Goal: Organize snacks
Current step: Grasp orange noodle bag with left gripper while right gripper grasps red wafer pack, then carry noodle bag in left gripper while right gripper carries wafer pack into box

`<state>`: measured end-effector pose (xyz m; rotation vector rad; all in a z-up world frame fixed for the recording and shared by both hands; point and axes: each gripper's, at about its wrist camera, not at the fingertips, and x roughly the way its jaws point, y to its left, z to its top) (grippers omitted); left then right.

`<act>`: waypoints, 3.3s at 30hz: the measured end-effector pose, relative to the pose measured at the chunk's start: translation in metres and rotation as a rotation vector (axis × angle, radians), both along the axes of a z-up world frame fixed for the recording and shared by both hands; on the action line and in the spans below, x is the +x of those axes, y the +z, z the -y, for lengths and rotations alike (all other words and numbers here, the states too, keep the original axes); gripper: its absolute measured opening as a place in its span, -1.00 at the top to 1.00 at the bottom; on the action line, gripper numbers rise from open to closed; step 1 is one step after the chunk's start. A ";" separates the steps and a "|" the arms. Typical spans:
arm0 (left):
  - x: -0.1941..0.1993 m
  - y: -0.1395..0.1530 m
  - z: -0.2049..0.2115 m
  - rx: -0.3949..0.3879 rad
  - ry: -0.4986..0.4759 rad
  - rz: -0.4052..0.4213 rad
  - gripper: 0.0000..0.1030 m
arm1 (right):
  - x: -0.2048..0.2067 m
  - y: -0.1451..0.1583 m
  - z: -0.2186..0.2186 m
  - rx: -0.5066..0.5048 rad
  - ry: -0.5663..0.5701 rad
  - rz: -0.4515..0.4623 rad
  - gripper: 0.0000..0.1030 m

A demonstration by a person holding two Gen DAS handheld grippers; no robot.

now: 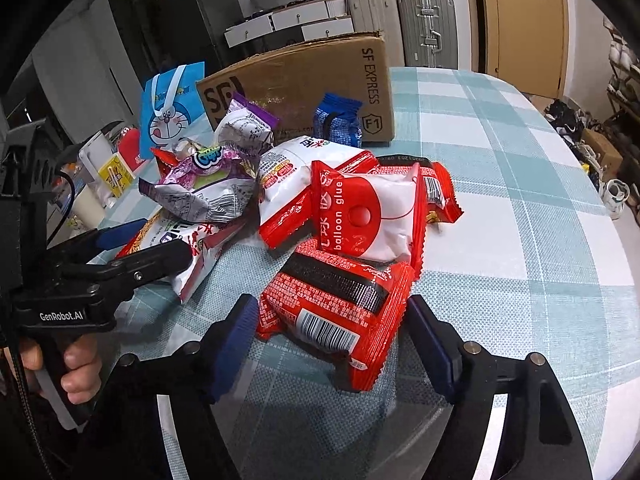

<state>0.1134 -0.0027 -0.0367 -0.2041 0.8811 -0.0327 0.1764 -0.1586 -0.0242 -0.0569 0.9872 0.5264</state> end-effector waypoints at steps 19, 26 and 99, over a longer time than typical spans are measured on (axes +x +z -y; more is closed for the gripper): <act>-0.001 -0.008 0.008 -0.078 -0.070 0.065 -0.03 | -0.012 0.005 0.003 0.030 0.015 0.034 0.17; -0.019 -0.007 0.004 -0.076 -0.072 0.078 -0.01 | -0.018 0.006 0.005 0.044 0.023 0.055 0.23; -0.064 0.122 -0.049 -0.074 0.012 0.377 0.01 | -0.003 0.100 0.026 0.280 -0.046 0.287 0.45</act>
